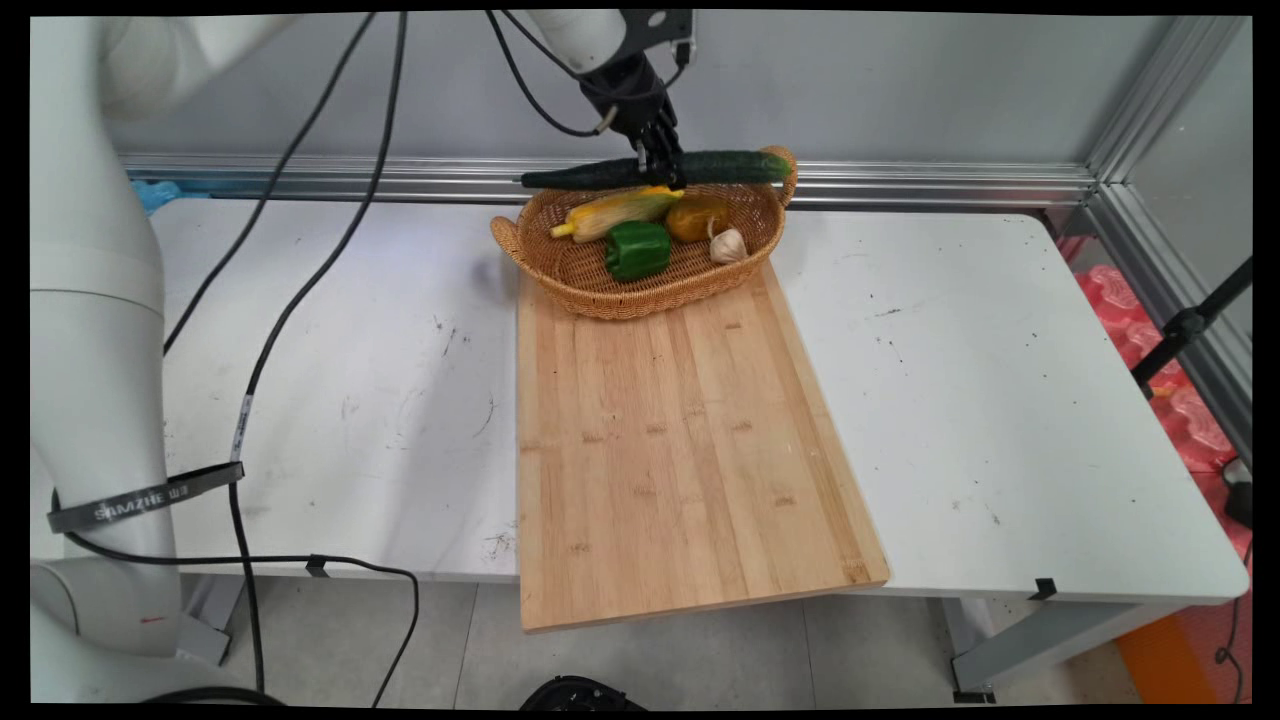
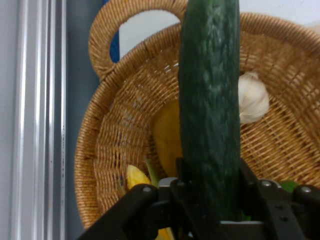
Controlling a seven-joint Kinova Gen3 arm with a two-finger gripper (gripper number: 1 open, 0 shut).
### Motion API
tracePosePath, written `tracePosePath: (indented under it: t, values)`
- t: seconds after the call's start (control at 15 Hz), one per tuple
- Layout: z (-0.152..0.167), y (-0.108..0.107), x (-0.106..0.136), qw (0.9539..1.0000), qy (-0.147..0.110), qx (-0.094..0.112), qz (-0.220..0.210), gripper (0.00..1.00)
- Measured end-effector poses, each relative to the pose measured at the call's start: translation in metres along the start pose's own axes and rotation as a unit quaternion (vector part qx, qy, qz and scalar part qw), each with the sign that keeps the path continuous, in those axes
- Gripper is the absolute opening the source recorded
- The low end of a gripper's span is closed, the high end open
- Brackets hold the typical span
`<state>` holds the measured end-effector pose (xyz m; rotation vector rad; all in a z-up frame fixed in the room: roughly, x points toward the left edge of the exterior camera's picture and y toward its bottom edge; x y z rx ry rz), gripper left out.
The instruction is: Place the picked object in the vegetable basket
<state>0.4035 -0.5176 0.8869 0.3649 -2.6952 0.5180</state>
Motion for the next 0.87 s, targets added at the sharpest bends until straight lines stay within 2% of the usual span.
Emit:
tracePosePath:
  t: [0.4, 0.47, 0.87]
  values:
    - [0.033, -0.006, -0.005, 0.9998, -0.013, -0.009, 0.009, 0.00]
    - [0.038, -0.006, -0.005, 0.9998, -0.014, -0.010, 0.011, 1.00]
    - [0.042, -0.007, -0.007, 0.9997, -0.010, -0.015, 0.016, 1.00]
